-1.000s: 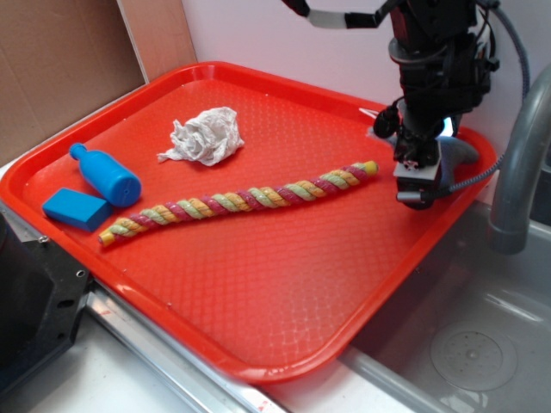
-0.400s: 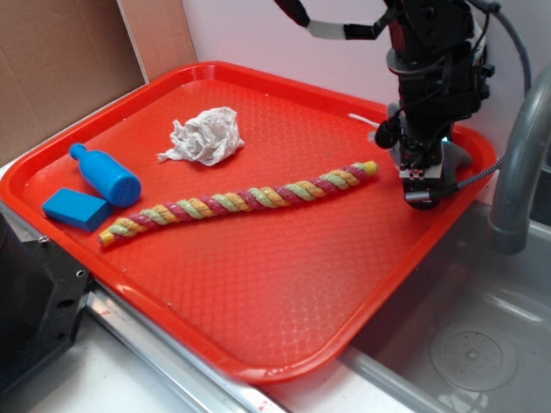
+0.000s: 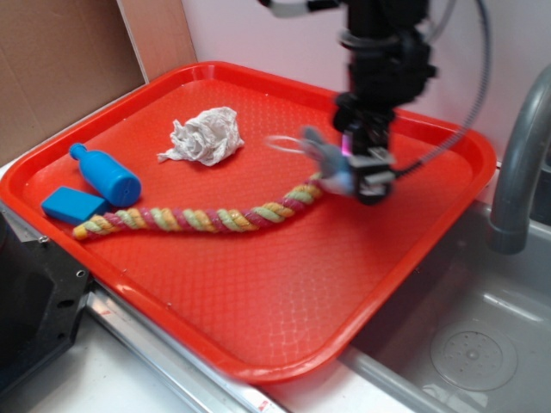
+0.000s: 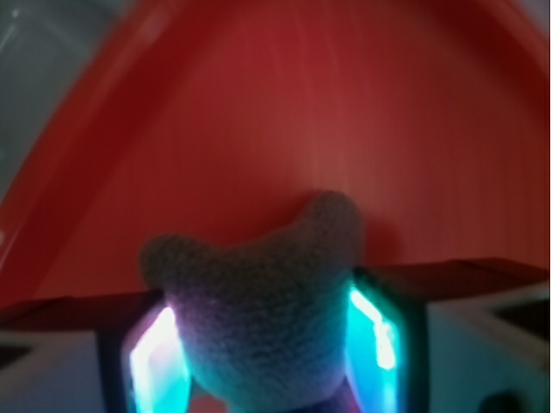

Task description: Grab the gray animal.

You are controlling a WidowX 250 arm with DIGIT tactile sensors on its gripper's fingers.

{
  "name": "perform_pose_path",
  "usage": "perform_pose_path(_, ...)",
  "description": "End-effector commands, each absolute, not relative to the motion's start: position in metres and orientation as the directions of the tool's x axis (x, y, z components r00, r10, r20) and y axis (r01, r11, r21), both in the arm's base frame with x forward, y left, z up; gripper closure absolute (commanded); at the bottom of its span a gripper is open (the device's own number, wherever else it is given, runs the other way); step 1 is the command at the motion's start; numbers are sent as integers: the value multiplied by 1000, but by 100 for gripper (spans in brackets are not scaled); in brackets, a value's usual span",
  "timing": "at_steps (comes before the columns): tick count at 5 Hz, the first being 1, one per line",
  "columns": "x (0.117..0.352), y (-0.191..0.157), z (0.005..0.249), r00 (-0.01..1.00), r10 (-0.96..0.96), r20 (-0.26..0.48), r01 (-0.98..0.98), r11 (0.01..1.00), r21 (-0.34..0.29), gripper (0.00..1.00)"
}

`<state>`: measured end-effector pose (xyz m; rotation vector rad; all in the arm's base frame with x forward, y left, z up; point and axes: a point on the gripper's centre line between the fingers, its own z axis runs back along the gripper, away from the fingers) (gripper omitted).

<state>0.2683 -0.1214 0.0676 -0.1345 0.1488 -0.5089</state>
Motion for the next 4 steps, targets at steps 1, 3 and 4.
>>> perform_pose_path(1, 248, -88, 169, 1000, -21, 21, 23, 996, -92, 100)
perform_pose_path(3, 224, -58, 251, 902, 355, 246, -347, 935, -74, 100)
perform_pose_path(4, 229, -54, 255, 914, 352, 203, -350, 936, -43, 100)
